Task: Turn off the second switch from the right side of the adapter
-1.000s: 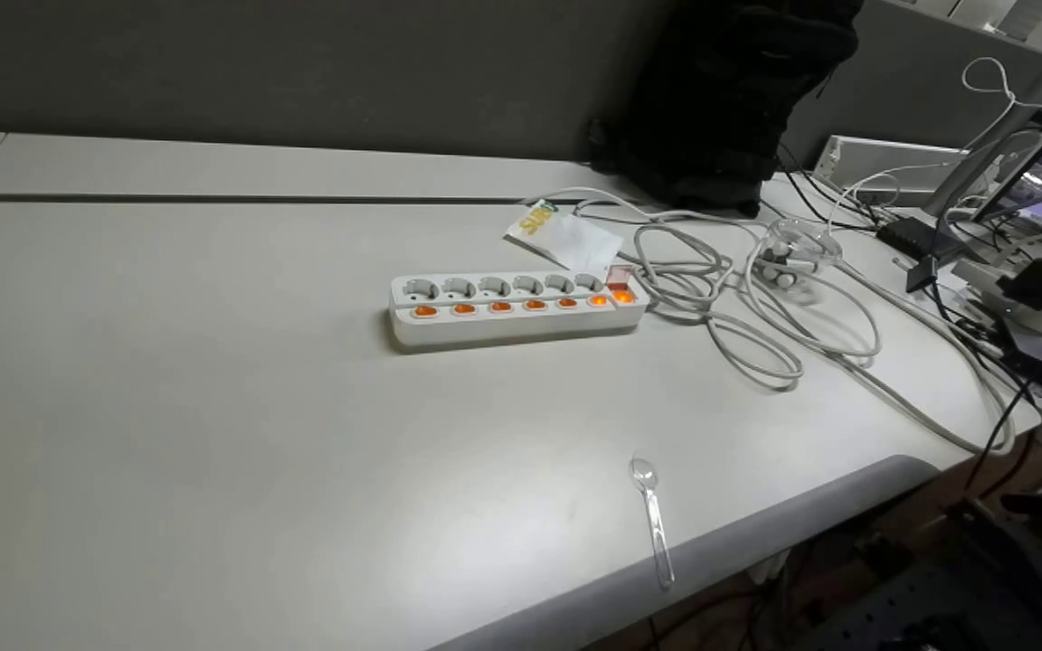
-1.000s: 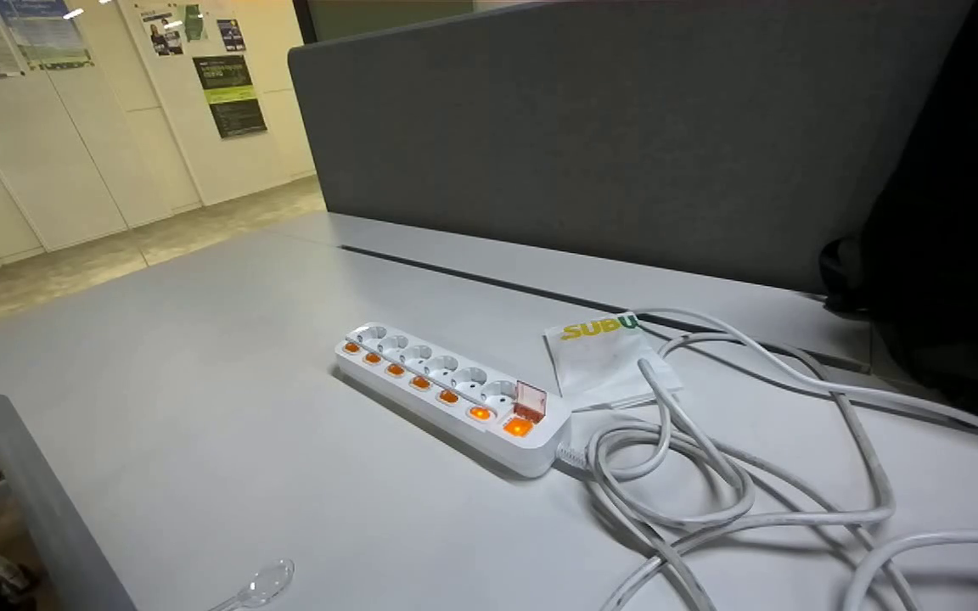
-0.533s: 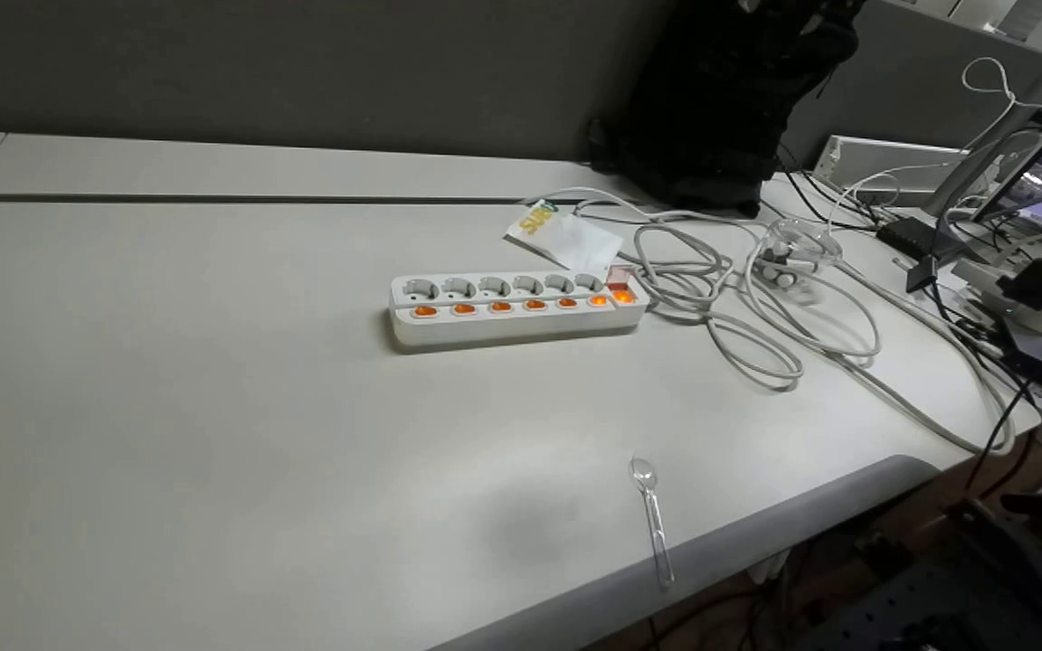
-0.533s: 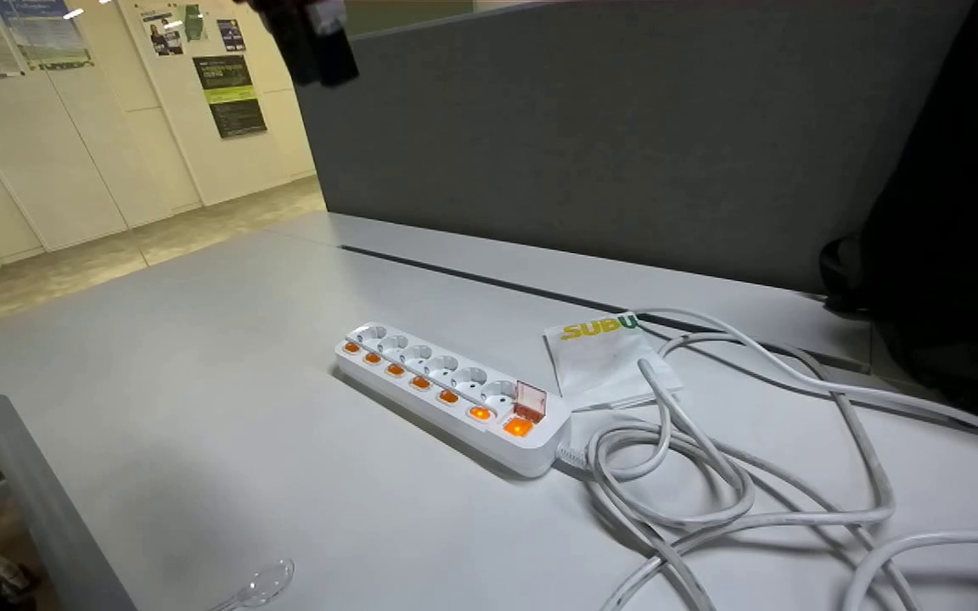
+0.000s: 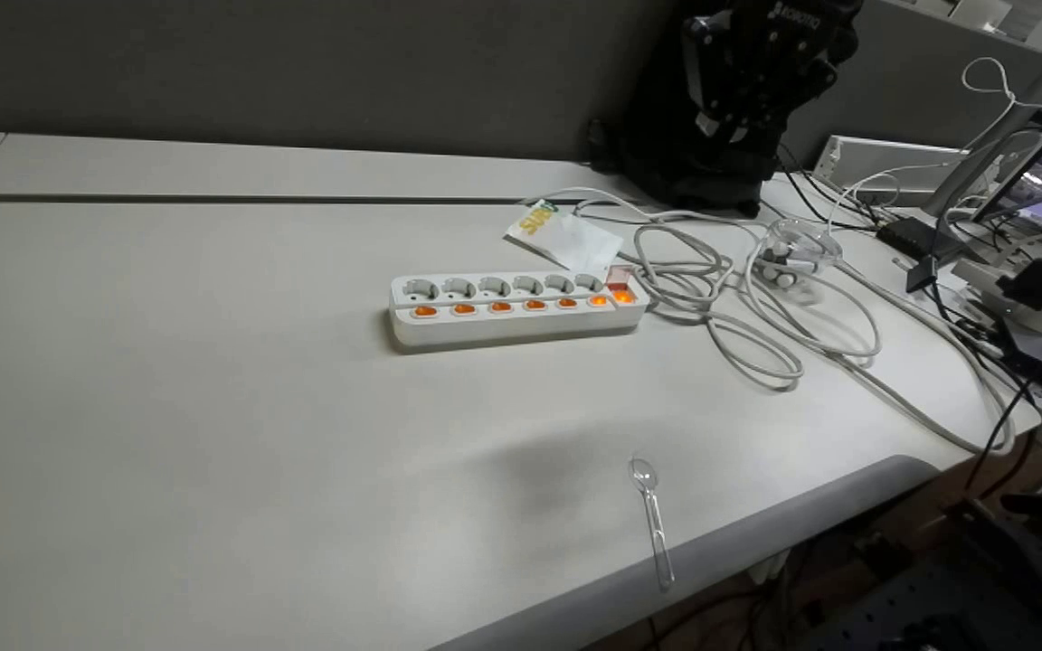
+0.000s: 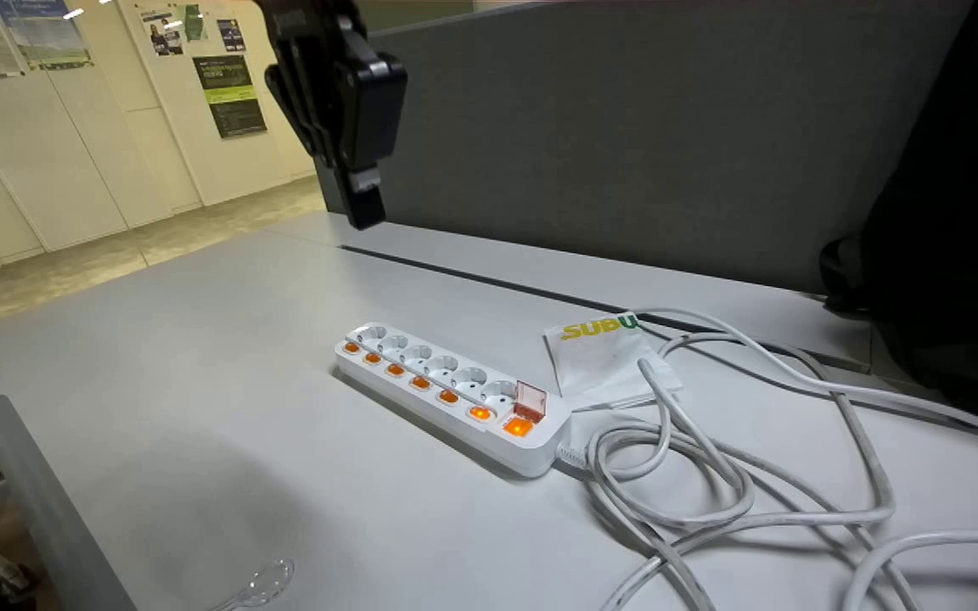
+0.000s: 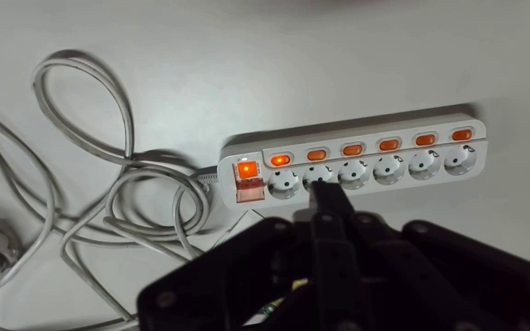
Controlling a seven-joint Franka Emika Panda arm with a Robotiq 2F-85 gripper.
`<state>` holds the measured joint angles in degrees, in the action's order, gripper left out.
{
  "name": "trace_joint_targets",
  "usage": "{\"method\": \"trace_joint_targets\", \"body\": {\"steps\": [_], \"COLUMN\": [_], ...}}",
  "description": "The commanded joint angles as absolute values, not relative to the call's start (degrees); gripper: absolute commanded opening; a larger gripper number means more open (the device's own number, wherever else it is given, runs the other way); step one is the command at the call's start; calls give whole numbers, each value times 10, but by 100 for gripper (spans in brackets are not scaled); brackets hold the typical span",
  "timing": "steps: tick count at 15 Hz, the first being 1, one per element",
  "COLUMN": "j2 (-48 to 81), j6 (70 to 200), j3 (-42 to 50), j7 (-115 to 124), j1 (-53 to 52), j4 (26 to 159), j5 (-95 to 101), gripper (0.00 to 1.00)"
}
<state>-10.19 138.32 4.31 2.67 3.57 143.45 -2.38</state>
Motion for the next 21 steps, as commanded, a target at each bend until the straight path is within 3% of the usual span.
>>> {"method": "trace_joint_targets", "body": {"steps": [1,10,21], "j2": [-59,-60,112], "j6": [1395,1397,1446], "j3": [40,43,55], "j7": [73,52,106], "j1": [50,48,45], "j4": [1416,1425,1343], "j5": [-1,-14,43], "gripper": [0,0,0]}}
